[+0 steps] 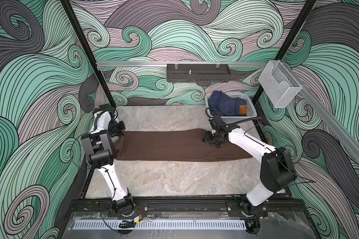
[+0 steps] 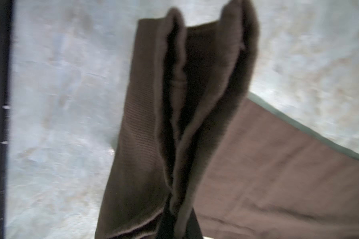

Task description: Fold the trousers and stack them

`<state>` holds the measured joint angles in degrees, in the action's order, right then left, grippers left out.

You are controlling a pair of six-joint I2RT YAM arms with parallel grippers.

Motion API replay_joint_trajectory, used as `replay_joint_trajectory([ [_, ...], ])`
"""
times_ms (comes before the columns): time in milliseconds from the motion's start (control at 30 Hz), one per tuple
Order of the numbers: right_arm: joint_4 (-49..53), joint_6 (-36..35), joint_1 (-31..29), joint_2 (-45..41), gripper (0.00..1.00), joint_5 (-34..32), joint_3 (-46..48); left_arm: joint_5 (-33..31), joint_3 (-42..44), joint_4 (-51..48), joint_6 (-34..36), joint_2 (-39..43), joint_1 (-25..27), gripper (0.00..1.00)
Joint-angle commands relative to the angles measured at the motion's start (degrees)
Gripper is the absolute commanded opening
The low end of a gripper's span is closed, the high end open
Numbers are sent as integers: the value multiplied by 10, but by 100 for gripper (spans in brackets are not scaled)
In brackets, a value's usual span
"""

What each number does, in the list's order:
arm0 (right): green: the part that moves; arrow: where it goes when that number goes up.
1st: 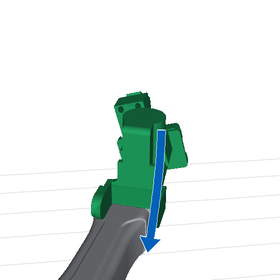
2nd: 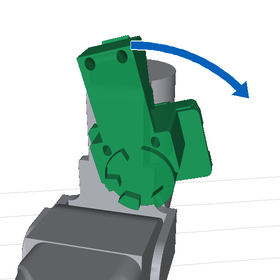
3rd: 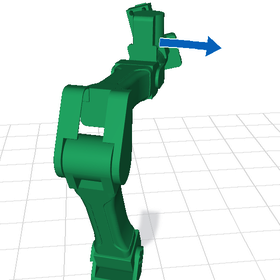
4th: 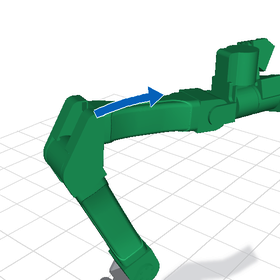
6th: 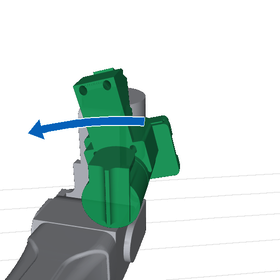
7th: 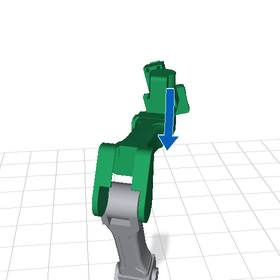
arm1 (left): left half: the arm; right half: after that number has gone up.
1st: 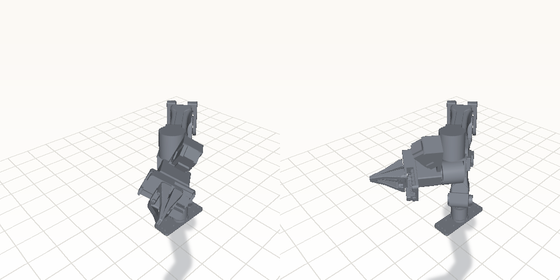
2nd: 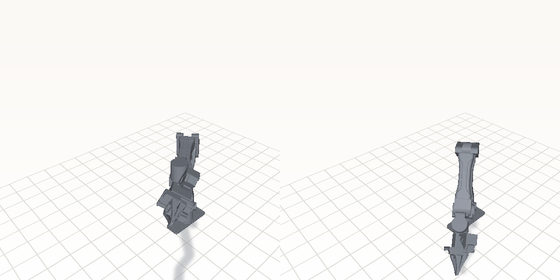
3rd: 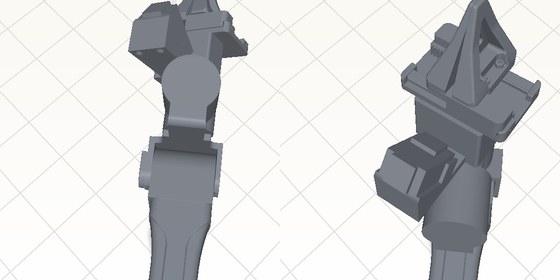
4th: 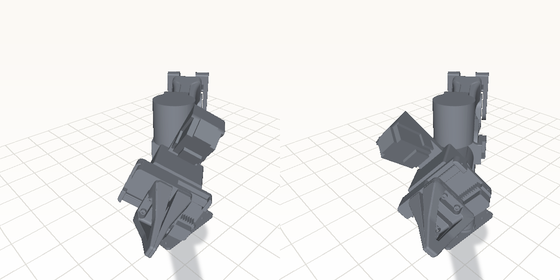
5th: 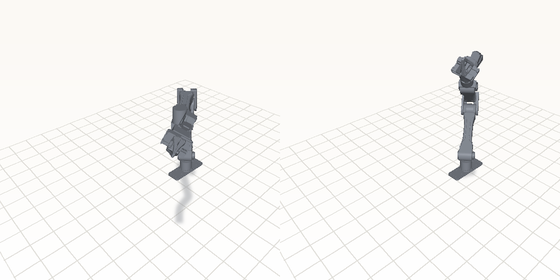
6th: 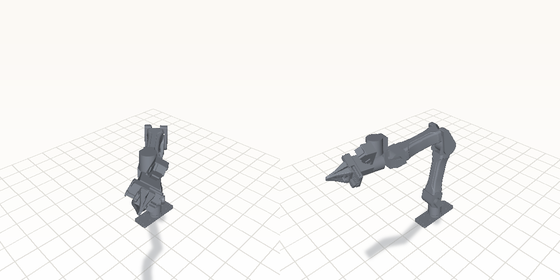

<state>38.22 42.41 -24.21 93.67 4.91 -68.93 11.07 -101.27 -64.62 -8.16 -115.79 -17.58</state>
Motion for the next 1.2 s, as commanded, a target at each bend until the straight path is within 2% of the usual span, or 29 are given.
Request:
replay_joint_trajectory([
  [0, -4, -9, 15, -34, 72, -7, 25, 83, -1, -38, -30, 46, 30, 0],
  [200, -15, -19, 47, -66, 72, 7, 63, 149, 5, -25, -73, 106, 104, 0],
  [367, -24, -23, 77, -87, 72, 25, 88, 167, 9, 13, -134, 135, 176, 0],
  [667, -29, -33, 105, -115, 72, 42, 117, 131, 35, 103, -239, 133, 302, 0],
  [900, -29, -41, 126, -124, 72, 53, 132, 103, 16, 124, -278, 96, 362, 0],
  [1167, -30, -47, 141, -124, 72, 59, 136, 88, -7, 143, -307, 54, 404, 0],
])
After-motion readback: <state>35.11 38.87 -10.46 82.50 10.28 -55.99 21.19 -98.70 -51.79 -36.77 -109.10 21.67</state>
